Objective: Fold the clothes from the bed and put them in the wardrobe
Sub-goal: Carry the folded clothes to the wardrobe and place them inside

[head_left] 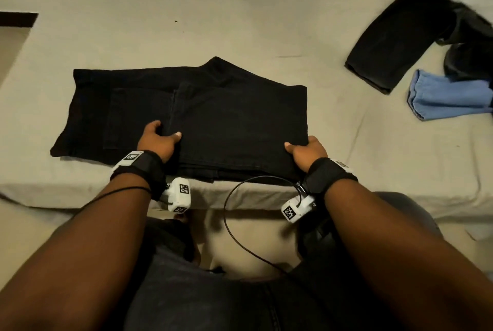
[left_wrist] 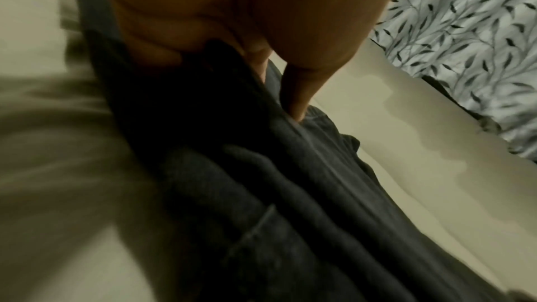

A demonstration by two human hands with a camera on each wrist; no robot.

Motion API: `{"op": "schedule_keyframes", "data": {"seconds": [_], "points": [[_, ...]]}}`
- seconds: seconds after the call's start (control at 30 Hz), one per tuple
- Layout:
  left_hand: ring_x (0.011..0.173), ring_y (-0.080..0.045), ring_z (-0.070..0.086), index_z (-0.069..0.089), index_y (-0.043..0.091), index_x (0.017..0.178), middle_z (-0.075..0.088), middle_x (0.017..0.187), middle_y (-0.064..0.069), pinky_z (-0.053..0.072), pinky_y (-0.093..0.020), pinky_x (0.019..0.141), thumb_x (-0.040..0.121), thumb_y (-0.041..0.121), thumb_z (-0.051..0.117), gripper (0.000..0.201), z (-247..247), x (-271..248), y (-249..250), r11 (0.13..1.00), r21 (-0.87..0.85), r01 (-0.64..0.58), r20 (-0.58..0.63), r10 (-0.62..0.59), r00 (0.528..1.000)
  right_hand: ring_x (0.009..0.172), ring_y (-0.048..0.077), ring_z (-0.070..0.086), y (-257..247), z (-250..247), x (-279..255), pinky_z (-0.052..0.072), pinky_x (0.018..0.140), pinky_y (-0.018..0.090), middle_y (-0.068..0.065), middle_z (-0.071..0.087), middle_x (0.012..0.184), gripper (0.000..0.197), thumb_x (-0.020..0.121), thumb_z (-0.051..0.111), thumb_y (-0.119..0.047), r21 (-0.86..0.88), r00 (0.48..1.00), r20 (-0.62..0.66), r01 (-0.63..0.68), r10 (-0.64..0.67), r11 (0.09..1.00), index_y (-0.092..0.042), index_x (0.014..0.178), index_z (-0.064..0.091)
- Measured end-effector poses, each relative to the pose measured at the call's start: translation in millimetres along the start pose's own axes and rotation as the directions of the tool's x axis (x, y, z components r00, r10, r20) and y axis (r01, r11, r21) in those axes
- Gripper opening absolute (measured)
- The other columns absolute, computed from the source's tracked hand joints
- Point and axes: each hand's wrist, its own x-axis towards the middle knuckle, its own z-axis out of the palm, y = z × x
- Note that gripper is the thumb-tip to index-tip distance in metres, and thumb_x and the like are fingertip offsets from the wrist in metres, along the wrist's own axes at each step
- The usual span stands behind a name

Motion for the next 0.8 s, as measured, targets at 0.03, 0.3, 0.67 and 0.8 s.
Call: {"op": "schedule_keyframes", "data": {"seconds": [0.03, 0.3, 0.67, 0.8], "points": [[0.136, -0.033, 0.048, 0.035, 0.018, 0.154, 0.048, 0.151, -0.013, 0.037, -0.036, 0.113, 0.088, 0.033, 0.077, 0.08, 0, -4, 4, 0.993, 0.111, -0.03, -0.026, 0.033, 0.999, 0.107, 0.024, 0.066, 0, 0, 1, 0.047, 0.086, 0.026, 0.001, 0.07, 0.119, 0.05, 0.084, 0.077, -0.037, -0.013, 1.0, -0.004, 0.009, -0.009, 1.0, -0.016, 0.128, 0.063], [0.156, -0.028, -0.008, 0.009, 0.049, 0.158, -0.008, 0.17, 0.006, 0.008, -0.058, 0.123, 0.083, 0.085, 0.042, 0.089, 39, -25, 18, 0.688, 0.622, -0.374, 0.382, 0.15, 0.912, 0.097, 0.022, 0.069, -14, -12, -6, 0.053, 0.089, 0.031, 0.001, 0.073, 0.106, 0.035, 0.083, 0.081, -0.027, 0.001, 0.989, -0.116, 0.095, -0.095, 0.995, -0.016, 0.114, 0.07], [0.151, -0.022, 0.03, 0.043, 0.027, 0.153, 0.036, 0.162, -0.004, 0.019, -0.033, 0.125, 0.094, 0.066, 0.053, 0.071, 51, -77, 56, 0.744, 0.168, -0.647, 0.724, 0.352, 0.593, 0.099, 0.031, 0.068, -68, -176, -66, 0.055, 0.092, 0.046, 0.014, 0.073, 0.112, 0.044, 0.077, 0.084, -0.039, -0.284, 0.909, -0.362, 0.105, -0.208, 0.953, -0.015, 0.112, 0.072], [0.109, -0.01, 0.063, 0.07, 0.034, 0.116, 0.07, 0.114, 0.013, 0.049, -0.035, 0.097, 0.095, 0.067, 0.047, 0.045, 38, -80, 67, 0.897, -0.256, -0.36, 0.61, 0.438, 0.66, 0.092, 0.016, 0.063, -118, -140, -96, 0.05, 0.078, 0.022, 0.004, 0.071, 0.112, 0.042, 0.084, 0.081, -0.024, -0.325, 0.915, -0.19, 0.284, -0.356, 0.902, -0.014, 0.124, 0.07]]}}
